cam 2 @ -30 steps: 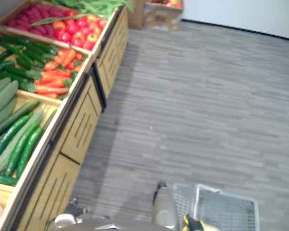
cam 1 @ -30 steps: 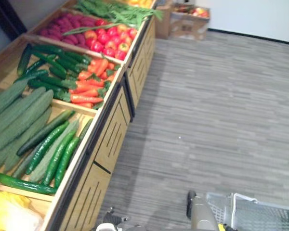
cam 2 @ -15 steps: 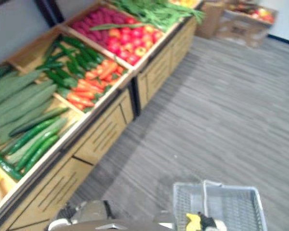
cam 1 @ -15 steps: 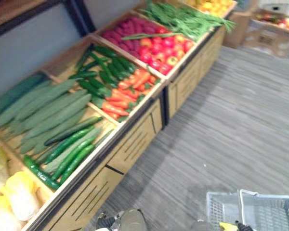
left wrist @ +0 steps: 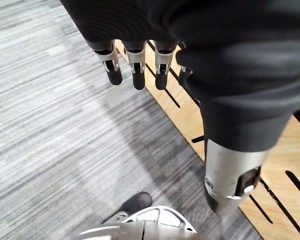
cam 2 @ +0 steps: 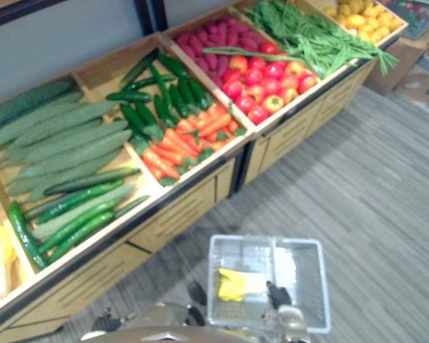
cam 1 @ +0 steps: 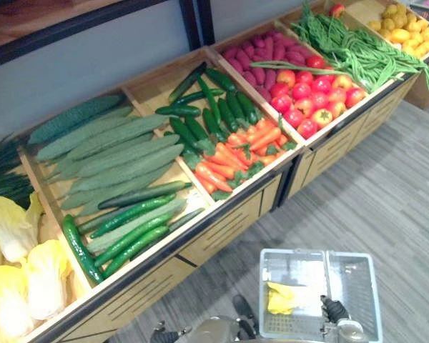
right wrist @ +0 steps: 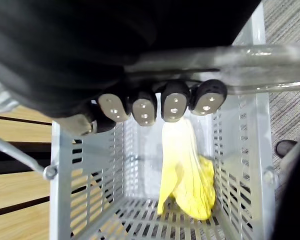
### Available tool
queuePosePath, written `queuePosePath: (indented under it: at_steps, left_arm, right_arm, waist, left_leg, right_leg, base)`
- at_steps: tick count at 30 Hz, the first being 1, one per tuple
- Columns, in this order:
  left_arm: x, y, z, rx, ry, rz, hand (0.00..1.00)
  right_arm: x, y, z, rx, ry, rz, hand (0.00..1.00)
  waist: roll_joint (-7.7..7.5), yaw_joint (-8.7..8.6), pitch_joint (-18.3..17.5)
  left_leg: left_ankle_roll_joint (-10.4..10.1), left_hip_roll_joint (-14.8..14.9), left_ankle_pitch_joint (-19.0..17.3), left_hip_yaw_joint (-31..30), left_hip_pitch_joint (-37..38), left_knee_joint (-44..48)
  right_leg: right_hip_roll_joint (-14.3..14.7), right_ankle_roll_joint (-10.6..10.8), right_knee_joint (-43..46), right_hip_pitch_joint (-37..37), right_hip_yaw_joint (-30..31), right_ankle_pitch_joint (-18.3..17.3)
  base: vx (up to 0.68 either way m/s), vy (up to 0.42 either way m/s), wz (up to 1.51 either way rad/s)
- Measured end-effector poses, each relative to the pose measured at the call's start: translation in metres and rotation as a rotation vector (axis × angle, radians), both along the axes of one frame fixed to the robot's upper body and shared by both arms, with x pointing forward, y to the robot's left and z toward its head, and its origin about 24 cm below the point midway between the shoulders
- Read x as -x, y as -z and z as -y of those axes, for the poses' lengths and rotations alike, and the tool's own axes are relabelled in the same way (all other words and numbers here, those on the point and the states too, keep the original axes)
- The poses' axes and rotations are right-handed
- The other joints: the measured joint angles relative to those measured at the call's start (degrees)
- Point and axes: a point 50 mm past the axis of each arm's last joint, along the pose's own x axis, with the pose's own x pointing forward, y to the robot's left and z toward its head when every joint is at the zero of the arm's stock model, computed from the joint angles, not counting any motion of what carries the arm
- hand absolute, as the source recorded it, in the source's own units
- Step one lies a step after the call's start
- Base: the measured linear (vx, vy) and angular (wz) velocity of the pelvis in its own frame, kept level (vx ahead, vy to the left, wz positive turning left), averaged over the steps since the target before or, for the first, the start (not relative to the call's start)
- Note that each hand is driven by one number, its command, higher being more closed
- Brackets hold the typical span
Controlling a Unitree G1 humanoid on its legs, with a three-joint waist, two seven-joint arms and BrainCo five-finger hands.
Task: Pick vegetable in the basket
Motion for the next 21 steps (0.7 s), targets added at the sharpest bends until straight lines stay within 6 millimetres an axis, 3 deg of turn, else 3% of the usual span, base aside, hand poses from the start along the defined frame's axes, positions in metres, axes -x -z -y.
queuePosePath:
  at_steps: [3,5,6,8,12,14,15,17,21]
  left_arm:
    - [0.003,0.000,-0.003,-0.003,0.003,-0.016,0.00]
    - [0.003,-0.002,-0.012,-0.025,0.030,-0.021,0.00]
    - [0.002,-0.003,-0.018,-0.042,0.036,-0.018,0.00]
    - [0.002,-0.004,-0.022,-0.052,0.034,-0.018,0.00]
    - [0.000,-0.006,-0.027,-0.060,0.006,-0.006,0.00]
    - [0.002,-0.006,-0.027,-0.061,-0.006,-0.011,0.00]
    - [0.003,-0.005,-0.027,-0.060,-0.007,-0.013,0.00]
    - [0.003,-0.006,-0.029,-0.063,-0.012,-0.014,0.00]
    - [0.002,-0.008,-0.037,-0.086,-0.008,-0.009,0.00]
  right_arm:
    - [-0.008,-0.004,0.002,0.013,-0.001,0.031,1.00]
    - [-0.014,-0.006,0.001,0.013,-0.007,0.059,1.00]
    - [-0.014,-0.006,-0.002,0.004,0.008,0.066,1.00]
    - [-0.010,-0.004,-0.002,0.002,0.014,0.050,1.00]
    - [-0.010,-0.004,0.000,0.002,0.033,0.053,1.00]
    - [-0.009,-0.004,0.001,0.003,0.040,0.051,1.00]
    - [-0.009,-0.004,0.001,0.003,0.042,0.051,1.00]
    - [-0.011,-0.004,0.000,0.003,0.042,0.055,1.00]
    - [-0.012,-0.004,-0.005,-0.012,0.028,0.058,1.00]
  waist:
    - [-0.31,-0.08,-0.1]
    - [-1.96,-0.18,-0.2]
    - [-3.01,-0.29,0.2]
    - [-4.07,-0.20,0.1]
    - [-4.04,-0.23,0.1]
    - [-4.36,-0.08,0.1]
    - [-4.42,-0.08,0.0]
    - [-4.95,-0.09,-0.2]
    - [-5.89,-0.14,-0.8]
  left_leg:
    - [-0.7,1.2,0.3,-0.4,0.3,-0.3]
    - [-0.6,1.8,0.1,-3.5,1.8,0.0]
    - [-1.3,1.8,-0.6,-5.6,3.0,0.9]
    - [-1.8,2.2,-1.4,-7.7,4.3,1.8]
    - [-3.0,4.9,-2.9,-12.1,3.7,4.9]
    - [-3.3,5.5,-3.1,-14.0,3.7,5.1]
    - [-3.4,5.6,-3.2,-14.4,3.7,5.2]
    - [-4.9,6.2,-3.8,-16.3,3.6,6.4]
    - [-9.3,9.3,-3.5,-20.9,3.9,7.8]
  right_leg:
    - [-2.3,0.4,14.7,-6.3,0.3,0.8]
    - [-5.2,1.8,30.0,-12.3,2.9,5.5]
    - [-7.1,2.0,35.8,-14.1,3.5,5.1]
    - [-8.4,1.9,37.0,-15.4,3.6,5.0]
    - [-8.9,1.6,26.1,-17.5,3.6,2.1]
    - [-8.8,2.0,12.4,-17.8,6.9,2.5]
    - [-8.8,2.3,9.7,-18.0,7.8,2.6]
    - [-9.6,2.1,3.3,-19.0,10.7,3.0]
    - [-9.3,2.1,2.3,-20.4,14.3,3.1]
  base:
    - [0.02,0.006,0.24]
    - [0.14,-0.012,0.64]
    - [0.20,-0.031,0.75]
    - [0.19,-0.055,0.65]
    - [0.19,-0.095,0.55]
    - [0.17,-0.134,0.40]
    - [0.16,-0.166,0.32]
    - [0.19,-0.249,0.42]
    - [0.18,-0.342,0.56]
